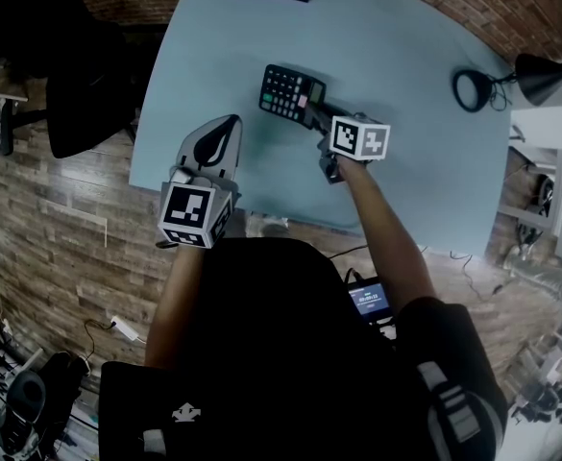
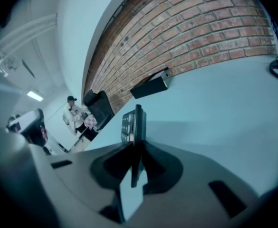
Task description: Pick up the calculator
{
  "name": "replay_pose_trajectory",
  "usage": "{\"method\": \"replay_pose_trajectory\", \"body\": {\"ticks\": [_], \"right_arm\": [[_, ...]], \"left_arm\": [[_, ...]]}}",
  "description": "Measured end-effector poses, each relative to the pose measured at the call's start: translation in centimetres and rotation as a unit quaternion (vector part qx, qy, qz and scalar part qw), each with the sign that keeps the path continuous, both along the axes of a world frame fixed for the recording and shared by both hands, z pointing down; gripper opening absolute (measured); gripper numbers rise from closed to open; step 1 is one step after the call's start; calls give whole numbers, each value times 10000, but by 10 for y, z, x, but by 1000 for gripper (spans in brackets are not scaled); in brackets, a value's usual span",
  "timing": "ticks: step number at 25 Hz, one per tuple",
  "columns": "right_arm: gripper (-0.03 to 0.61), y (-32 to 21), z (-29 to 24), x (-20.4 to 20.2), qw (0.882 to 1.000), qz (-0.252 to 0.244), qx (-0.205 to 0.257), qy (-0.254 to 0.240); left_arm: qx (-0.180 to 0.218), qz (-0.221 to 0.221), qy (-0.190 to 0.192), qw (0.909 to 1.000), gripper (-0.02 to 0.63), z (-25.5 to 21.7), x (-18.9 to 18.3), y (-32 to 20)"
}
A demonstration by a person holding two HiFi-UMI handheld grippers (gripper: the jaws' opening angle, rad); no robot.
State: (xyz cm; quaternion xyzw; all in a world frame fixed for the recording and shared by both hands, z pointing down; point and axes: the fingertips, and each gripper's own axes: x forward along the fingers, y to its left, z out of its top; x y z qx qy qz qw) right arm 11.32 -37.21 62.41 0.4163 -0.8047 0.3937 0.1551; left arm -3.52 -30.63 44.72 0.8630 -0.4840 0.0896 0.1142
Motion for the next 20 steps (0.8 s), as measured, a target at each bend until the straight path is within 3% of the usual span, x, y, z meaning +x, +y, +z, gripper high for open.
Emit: {"method": "replay_pose_trajectory", "body": {"ticks": [13, 20], "right_arm": [[55, 4, -20, 1, 9995, -74, 290, 83], [55, 8, -57, -5, 9966, -257, 781, 56]], "left_arm": [[82, 0, -36, 10000, 5, -3, 10, 1], [190, -9, -43, 9998, 5, -12, 17, 6]]}}
